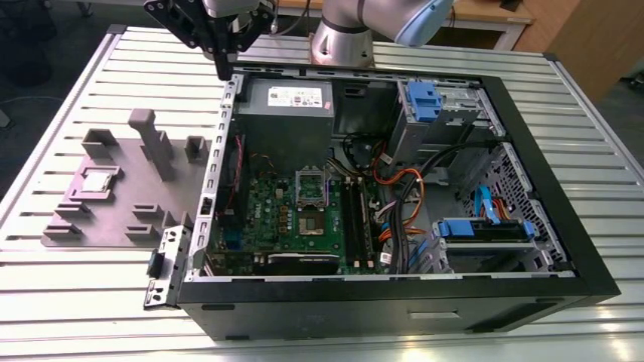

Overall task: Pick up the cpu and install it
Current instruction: 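Reach for the cpu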

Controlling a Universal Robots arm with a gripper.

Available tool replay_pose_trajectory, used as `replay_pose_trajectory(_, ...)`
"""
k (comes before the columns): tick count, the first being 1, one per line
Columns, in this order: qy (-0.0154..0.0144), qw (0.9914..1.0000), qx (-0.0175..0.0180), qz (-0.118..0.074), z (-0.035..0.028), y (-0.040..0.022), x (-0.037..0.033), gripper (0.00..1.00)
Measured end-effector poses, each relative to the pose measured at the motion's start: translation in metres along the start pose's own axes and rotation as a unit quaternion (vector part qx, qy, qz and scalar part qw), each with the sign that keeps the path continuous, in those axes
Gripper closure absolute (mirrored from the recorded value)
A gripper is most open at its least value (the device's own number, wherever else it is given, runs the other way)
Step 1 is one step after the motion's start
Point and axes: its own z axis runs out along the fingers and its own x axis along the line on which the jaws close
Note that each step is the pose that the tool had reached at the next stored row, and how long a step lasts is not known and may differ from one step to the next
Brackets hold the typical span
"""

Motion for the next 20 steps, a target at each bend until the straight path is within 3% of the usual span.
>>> replay_pose_trajectory(20, 0.0000, 1.00000, 0.0000, 0.000, -0.0001, -0.0004, 0.0051, 0.89)
